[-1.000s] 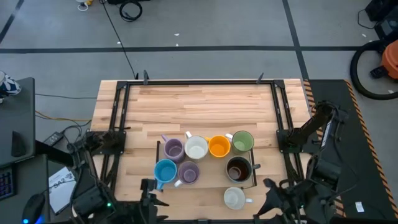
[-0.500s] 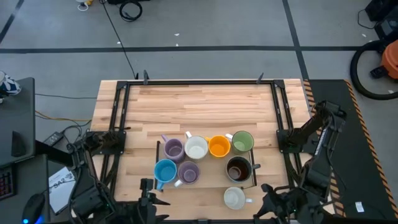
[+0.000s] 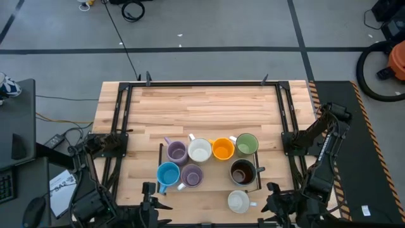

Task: Place coffee mugs
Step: Put the blue white mug on the shelf

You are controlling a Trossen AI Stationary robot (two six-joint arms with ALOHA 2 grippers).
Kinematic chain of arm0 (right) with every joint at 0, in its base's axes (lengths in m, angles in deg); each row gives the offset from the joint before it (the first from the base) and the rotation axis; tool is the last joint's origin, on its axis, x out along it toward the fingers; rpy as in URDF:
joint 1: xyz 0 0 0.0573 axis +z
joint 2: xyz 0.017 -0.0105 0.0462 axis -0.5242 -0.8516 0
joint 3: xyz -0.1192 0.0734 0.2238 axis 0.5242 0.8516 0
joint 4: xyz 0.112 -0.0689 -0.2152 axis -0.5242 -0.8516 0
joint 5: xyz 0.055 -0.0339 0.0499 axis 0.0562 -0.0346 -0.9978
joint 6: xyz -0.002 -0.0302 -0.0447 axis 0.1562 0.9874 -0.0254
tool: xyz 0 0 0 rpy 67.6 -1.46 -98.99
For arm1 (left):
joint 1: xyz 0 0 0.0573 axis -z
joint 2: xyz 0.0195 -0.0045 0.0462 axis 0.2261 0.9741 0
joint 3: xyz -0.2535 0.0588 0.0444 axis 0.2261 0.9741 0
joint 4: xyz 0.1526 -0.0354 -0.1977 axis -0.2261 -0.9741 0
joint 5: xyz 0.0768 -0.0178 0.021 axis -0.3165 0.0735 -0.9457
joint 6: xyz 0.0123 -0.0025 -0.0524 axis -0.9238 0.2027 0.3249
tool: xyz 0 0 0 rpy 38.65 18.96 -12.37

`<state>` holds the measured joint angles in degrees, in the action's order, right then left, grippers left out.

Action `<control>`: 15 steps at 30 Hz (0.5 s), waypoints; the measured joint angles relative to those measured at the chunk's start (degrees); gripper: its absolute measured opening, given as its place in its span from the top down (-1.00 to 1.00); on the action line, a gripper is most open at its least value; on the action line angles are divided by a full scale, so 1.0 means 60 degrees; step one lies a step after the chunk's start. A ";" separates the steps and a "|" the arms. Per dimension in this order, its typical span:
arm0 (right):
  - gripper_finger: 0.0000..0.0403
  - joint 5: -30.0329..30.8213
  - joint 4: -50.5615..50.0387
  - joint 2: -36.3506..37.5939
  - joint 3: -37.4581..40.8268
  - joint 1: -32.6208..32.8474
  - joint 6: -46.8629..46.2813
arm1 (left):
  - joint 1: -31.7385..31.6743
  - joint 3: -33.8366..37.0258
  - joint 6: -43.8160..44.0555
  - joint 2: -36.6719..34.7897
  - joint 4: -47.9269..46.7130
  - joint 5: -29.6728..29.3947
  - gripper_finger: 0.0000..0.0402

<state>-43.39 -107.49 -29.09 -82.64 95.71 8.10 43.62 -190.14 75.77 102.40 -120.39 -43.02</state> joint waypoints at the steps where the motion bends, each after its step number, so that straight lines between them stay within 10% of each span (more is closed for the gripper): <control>1: 0.23 -0.0004 -0.0022 0.0000 0.0060 -0.0004 -0.0003 | 0.0000 0.0000 0.0000 0.0000 0.0002 0.0000 0.22; 15: 0.23 -0.0341 -0.0154 0.0000 0.1090 -0.0004 -0.1246 | 0.0000 0.0000 0.0004 0.0000 0.0258 0.0000 0.22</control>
<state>-45.44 -108.41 -29.09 -76.10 95.68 0.62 43.62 -190.14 75.79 102.40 -118.84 -43.02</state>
